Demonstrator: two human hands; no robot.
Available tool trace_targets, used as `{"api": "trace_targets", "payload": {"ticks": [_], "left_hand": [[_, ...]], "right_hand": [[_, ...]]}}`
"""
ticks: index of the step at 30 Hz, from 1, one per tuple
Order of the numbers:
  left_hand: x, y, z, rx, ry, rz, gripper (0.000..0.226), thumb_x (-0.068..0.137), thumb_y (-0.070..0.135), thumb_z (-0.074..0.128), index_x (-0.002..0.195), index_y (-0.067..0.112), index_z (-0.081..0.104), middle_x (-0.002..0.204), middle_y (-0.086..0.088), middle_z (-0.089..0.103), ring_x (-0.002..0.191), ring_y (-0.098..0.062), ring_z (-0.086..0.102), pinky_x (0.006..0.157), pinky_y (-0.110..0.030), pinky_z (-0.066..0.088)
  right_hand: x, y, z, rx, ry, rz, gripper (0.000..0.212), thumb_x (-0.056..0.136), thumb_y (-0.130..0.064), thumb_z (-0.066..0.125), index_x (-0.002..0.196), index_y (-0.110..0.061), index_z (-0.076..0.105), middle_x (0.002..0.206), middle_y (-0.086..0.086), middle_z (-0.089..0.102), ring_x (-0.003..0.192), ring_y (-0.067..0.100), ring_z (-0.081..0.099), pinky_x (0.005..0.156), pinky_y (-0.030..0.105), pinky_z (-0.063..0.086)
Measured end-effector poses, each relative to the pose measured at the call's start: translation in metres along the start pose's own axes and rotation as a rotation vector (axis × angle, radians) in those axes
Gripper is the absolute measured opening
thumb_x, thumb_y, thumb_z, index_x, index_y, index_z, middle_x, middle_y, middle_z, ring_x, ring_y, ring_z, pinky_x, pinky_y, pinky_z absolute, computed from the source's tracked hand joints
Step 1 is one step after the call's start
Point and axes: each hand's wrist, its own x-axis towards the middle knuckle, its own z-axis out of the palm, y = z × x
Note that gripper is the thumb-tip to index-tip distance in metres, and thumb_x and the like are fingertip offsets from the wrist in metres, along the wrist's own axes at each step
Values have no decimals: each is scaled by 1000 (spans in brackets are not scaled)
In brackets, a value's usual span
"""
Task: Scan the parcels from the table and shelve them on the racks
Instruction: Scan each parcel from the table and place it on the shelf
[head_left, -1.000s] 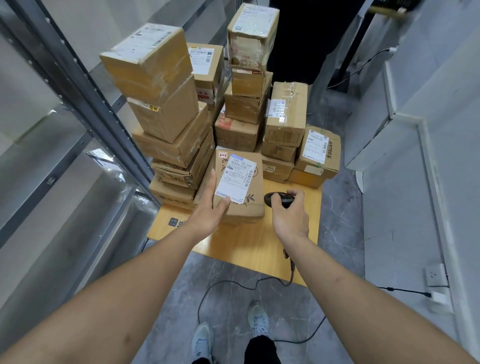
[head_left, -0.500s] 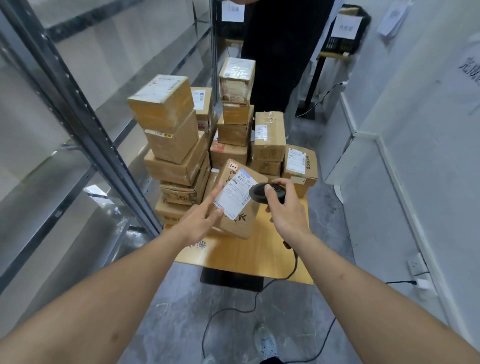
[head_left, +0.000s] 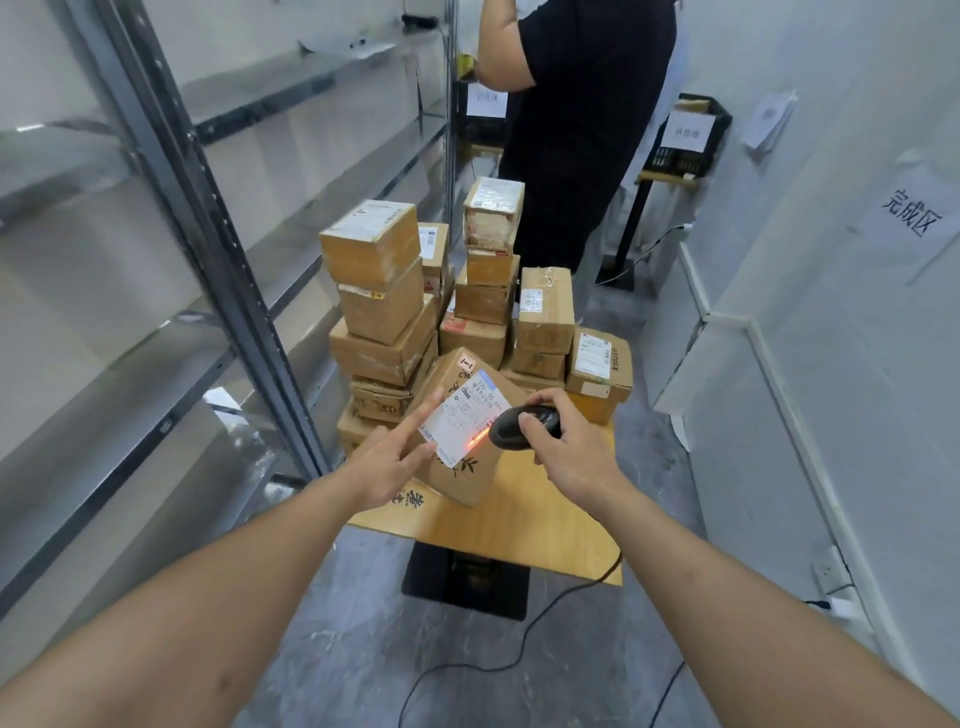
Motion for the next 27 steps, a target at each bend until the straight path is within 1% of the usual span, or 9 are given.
{"api": "trace_targets", "payload": {"ticks": [3,7,8,10,13,18,22,25,27], "left_hand": [[-14,3,4,-14,51,-39,63,102,67,38,147,77,-5,132,-16,63,117,-35,56,108,-57,43],[-42,7,14,-39,87,-94,65,94,77,33,149,76,-4,110,-15,70,105,-34,62,105,-57,45],[-50,8,17,-48,97,-114,66,94,78,32,149,76,-3,112,-15,70,105,-34,62,106,-57,45],[-65,9,22,-65,121,-155,68,91,82,31,150,75,-3,130,-15,67,120,-36,60,112,-58,41],[-89,14,30,-101,184,-206,70,89,85,33,149,76,-1,149,-12,56,135,-37,52,117,-59,36],[-134,34,36,-165,346,-273,66,98,69,39,148,77,-3,157,-2,49,133,-31,55,114,-47,41],[-172,42,35,-229,512,-362,65,109,49,44,156,64,1,149,16,47,121,-15,50,91,-27,34],[-205,43,27,-229,584,-454,67,110,47,43,161,56,0,140,23,47,119,-15,51,87,-25,32],[-231,35,21,-240,629,-498,66,109,54,41,159,61,0,143,21,52,127,-25,57,93,-30,37]], "right_hand": [[-1,0,-6,11,-44,-32,20,98,-56,52,117,-50,51,112,-11,68,93,19,68,80,50,62],[-5,0,-19,32,-122,-84,20,97,-52,52,116,-48,56,101,-6,71,86,23,68,73,48,59],[-7,1,-22,36,-147,-106,18,98,-51,52,115,-48,56,99,-5,71,85,23,68,71,46,58],[-10,2,-28,38,-194,-139,15,99,-48,53,113,-49,57,97,-4,71,84,24,67,70,45,57],[-15,5,-31,46,-241,-173,17,98,-50,53,114,-49,57,99,-6,71,85,27,68,74,51,58],[-24,-6,-9,161,-241,-170,12,102,-51,55,114,-50,56,109,-10,68,89,21,70,83,53,60],[-34,-32,30,234,-189,-199,14,100,-57,54,112,-49,54,106,-12,68,98,21,69,85,47,58],[-52,-58,62,246,-175,-201,22,103,-57,51,120,-43,50,106,-10,67,95,19,67,77,41,54],[-67,-75,82,239,-196,-214,23,101,-61,47,119,-47,46,107,-9,66,93,22,66,78,44,55]]}}
